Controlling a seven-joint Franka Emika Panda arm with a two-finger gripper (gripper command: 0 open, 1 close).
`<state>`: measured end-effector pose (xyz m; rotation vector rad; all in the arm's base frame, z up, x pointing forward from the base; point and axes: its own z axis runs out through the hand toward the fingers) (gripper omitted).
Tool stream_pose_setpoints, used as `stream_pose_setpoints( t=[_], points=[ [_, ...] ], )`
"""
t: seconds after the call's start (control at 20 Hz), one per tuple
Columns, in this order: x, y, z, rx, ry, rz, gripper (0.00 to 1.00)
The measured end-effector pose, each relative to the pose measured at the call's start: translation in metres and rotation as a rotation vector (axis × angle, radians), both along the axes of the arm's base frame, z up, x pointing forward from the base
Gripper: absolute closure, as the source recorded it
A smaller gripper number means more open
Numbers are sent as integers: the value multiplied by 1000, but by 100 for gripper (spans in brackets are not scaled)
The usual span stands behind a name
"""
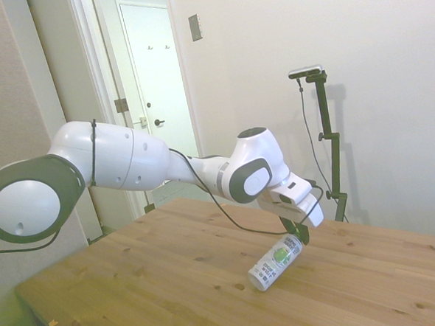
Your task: Stand the water bottle
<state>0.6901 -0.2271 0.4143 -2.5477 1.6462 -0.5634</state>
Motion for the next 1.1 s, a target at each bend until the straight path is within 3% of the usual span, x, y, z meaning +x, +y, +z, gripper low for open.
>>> stream_pose_setpoints(
  t=[0.3, 0.65, 1.1],
  points=[
    [-7, 73, 63, -7, -140, 63, 100],
    [-34, 161, 112, -57, -257, 127, 100],
    [-76, 204, 130, -169, -404, 150, 100]
  ],
)
